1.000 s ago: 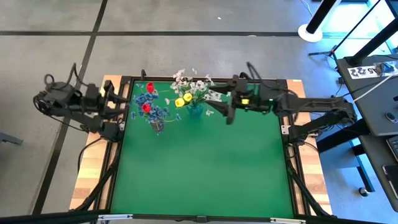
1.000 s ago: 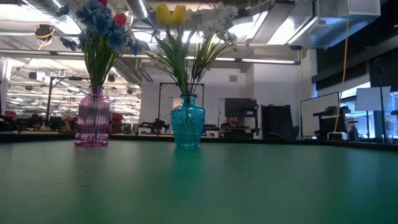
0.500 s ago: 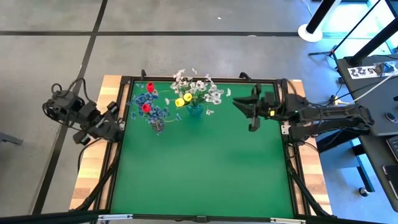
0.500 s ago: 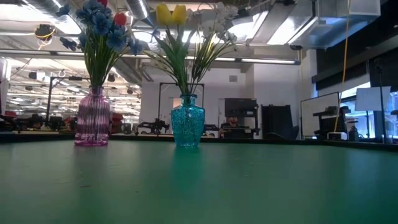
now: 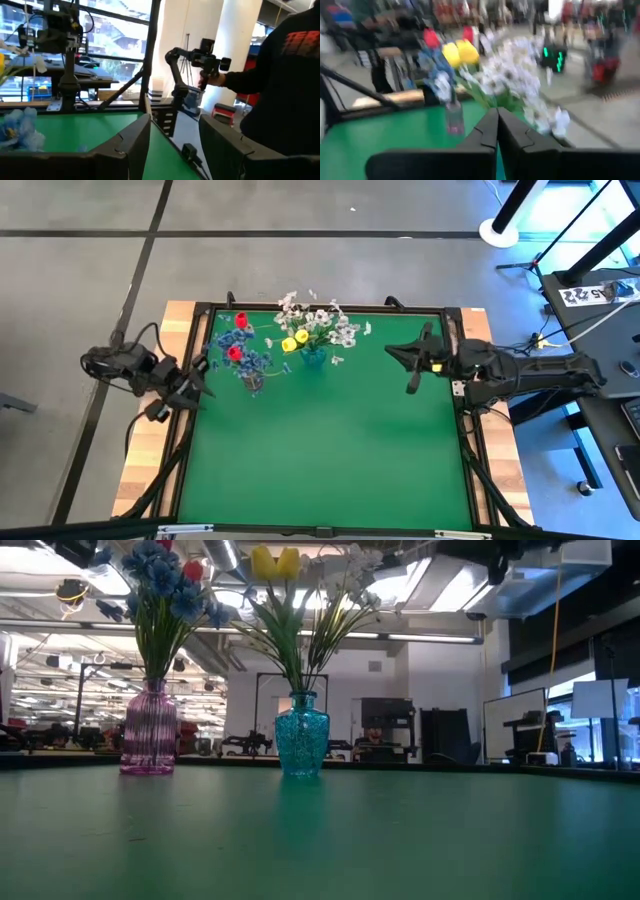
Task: Sort flowers into vase by color
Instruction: Return to Home Position
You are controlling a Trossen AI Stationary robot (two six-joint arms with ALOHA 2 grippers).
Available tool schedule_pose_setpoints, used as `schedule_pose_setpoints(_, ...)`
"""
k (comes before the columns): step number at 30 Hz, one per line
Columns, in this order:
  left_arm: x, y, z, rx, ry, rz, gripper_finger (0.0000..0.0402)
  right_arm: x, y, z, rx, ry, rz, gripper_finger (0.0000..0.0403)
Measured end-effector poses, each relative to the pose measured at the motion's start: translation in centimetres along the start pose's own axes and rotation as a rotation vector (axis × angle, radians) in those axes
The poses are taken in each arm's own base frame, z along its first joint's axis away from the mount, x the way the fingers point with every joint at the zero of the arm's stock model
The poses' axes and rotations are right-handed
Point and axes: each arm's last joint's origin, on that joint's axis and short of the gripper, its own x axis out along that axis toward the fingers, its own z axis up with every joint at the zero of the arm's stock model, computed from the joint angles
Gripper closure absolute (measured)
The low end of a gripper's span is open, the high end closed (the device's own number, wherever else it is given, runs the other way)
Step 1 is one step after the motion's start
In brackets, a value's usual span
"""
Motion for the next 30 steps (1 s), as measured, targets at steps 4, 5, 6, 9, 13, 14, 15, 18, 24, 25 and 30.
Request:
schedule_pose_setpoints(4, 0.8, 0.3, -0.9, 0.004, -0.039, -0.006, 0.0237, -0.4, -0.2, -2.4, -0.034, -0.123, 0.022, 0.0380)
schedule_pose_setpoints(5, 1.1, 0.4, -1.2, 0.003, -0.049, -0.008, 0.0237, -0.6, -0.3, -3.3, -0.037, -0.144, 0.024, 0.0379)
schedule_pose_setpoints(6, 1.4, 0.5, -1.7, 0.003, -0.049, -0.008, 0.0237, -0.7, -0.4, -3.9, -0.029, -0.168, 0.029, 0.0378)
schedule_pose_setpoints(9, 2.0, 0.8, -2.8, -0.016, -0.072, 0.016, 0.0237, -1.0, -0.5, -6.1, -0.006, -0.152, 0.052, 0.0378)
schedule_pose_setpoints(13, 2.6, 1.3, -4.2, -0.055, -0.084, 0.063, 0.0237, -1.1, -0.6, -8.9, 0.146, -0.042, 0.074, 0.0379)
schedule_pose_setpoints(14, 2.8, 1.4, -4.5, -0.057, -0.089, 0.068, 0.0237, -1.1, -0.6, -9.1, 0.179, -0.052, 0.088, 0.0379)
schedule_pose_setpoints(15, 2.9, 1.4, -4.7, -0.066, -0.097, 0.067, 0.0237, -1.1, -0.6, -9.3, 0.188, -0.071, 0.114, 0.0379)
schedule_pose_setpoints(18, 3.2, 1.8, -5.8, -0.106, -0.107, 0.092, 0.0237, -1.5, -0.4, -9.9, 0.143, -0.162, 0.215, 0.0379)
schedule_pose_setpoints(24, 3.9, 2.4, -8.6, -0.142, -0.088, 0.125, 0.0237, -2.9, -1.1, -12.5, 0.131, -0.313, 0.194, 0.0379)
schedule_pose_setpoints(25, 4.0, 2.5, -8.9, -0.143, -0.109, 0.120, 0.0237, -3.1, -1.2, -12.8, 0.129, -0.335, 0.195, 0.0379)
schedule_pose_setpoints(30, 4.1, 2.8, -9.4, -0.126, -0.123, 0.147, 0.0237, -3.3, -1.3, -12.6, 0.074, -0.370, 0.184, 0.0379)
